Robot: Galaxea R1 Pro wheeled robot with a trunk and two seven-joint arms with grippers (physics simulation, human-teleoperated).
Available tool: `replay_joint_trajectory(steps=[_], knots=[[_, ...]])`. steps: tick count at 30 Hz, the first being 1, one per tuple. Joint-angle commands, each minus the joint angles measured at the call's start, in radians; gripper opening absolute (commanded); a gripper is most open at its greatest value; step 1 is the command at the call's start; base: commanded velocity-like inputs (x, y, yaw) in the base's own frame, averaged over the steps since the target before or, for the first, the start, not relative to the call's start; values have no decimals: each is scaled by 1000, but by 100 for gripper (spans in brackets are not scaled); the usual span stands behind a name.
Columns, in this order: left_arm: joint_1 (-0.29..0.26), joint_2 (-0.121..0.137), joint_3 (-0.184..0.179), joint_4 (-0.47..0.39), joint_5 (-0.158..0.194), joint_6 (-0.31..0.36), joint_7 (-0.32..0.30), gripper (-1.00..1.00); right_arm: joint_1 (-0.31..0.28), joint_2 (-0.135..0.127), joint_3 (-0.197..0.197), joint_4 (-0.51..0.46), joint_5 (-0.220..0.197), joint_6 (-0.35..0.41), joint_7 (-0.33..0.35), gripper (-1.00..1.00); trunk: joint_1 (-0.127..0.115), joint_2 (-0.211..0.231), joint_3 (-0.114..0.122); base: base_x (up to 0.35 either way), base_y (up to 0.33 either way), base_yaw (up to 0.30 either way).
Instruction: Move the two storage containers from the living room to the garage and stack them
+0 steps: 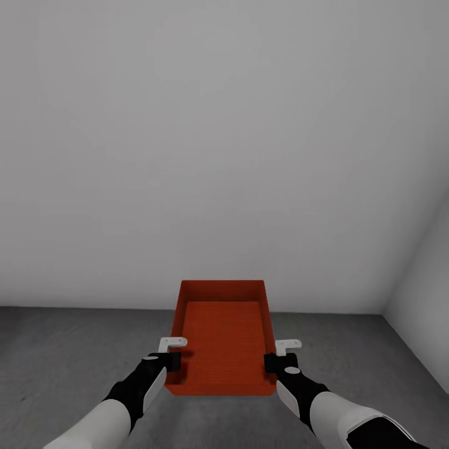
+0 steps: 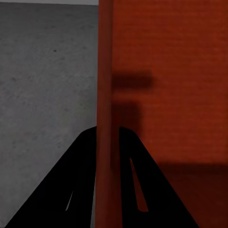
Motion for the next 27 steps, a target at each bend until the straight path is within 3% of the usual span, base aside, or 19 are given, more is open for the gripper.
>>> replay_joint_trajectory(steps=[1,27], knots=[[-1,31,54,-4,9,6,12,-100,-1,-2,-12,-1,-8,-3,2,-100,0,-1,-3,0,0,0],[-1,32,54,-4,9,6,12,-100,-1,-2,-12,-1,-8,-3,2,-100,0,-1,-46,0,0,0]])
